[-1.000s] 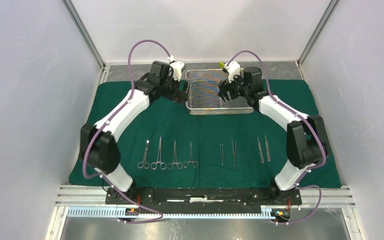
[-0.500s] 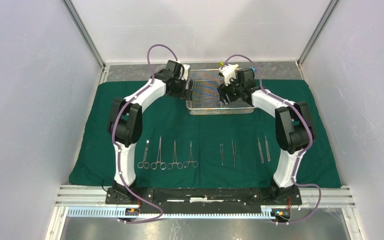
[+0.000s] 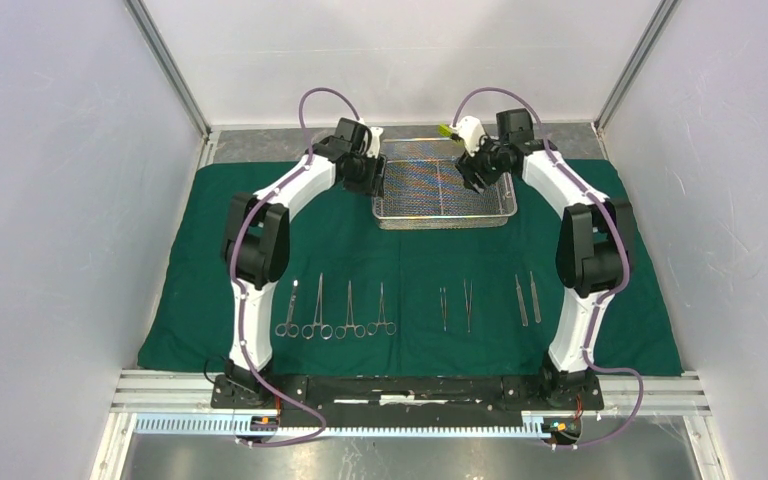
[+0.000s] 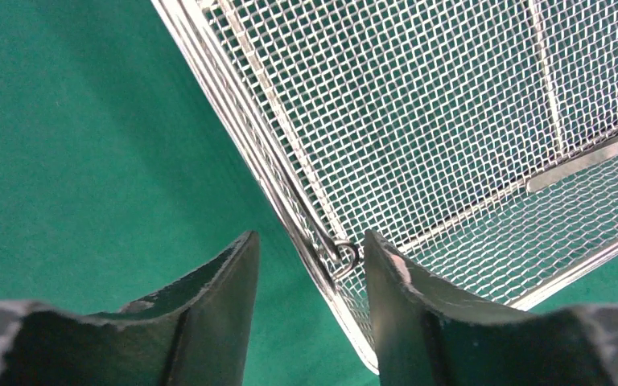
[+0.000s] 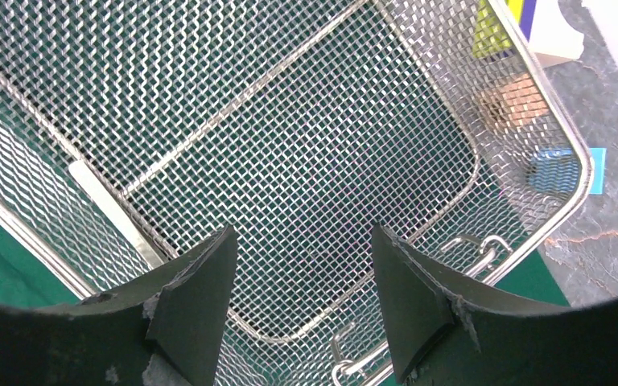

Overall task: Open and lay out the surgical kit
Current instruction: Pick up the medical item from the container.

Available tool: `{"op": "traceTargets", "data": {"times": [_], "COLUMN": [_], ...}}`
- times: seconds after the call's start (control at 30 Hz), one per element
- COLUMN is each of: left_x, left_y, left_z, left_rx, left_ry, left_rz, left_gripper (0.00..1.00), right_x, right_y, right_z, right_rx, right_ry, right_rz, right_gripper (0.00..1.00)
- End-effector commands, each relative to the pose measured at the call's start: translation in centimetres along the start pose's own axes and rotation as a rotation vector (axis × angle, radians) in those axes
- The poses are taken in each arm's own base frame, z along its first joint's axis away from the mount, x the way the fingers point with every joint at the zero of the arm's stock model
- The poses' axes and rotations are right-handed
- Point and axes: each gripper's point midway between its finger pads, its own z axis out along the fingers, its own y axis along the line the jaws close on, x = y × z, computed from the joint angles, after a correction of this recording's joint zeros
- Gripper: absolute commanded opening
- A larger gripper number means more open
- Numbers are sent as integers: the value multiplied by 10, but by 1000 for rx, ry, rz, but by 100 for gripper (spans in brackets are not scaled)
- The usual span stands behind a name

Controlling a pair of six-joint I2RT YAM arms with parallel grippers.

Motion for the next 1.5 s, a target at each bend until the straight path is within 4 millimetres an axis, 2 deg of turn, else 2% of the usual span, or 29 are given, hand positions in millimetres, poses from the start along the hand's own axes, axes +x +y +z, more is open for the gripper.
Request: {"op": "traceTargets", "data": {"times": [0.0, 0.43, 0.7, 0.9, 1.13, 1.3, 1.47], "left_x": [-18, -29, -29, -37, -37, -37, -36], "left_y": [-7, -2, 4, 10, 12, 14, 13], "left_z": [3, 13, 24, 30, 35, 35, 37], "left_rx": [37, 29, 21, -5, -17, -33, -32], "left_ry": [-31, -13, 1, -14, -12, -13, -10], "left_rz": [13, 98, 150, 171, 157, 147, 136], "left_gripper": [53, 28, 25, 24, 23, 22, 22], "right_x": [8, 25, 38, 46, 45, 32, 41], "right_y": [12, 31, 47, 61, 70, 75, 82], "right_z": [3, 6, 24, 33, 27, 17, 20], "right_rx": [-90, -229, -390, -508, -555, -575, -611], "right_ry": [33, 50, 48, 32, 12, -37, -22], "right_rz": [-93, -182, -209, -264, -282, -281, -279], "right_gripper": [68, 67, 67, 67, 67, 67, 67]}}
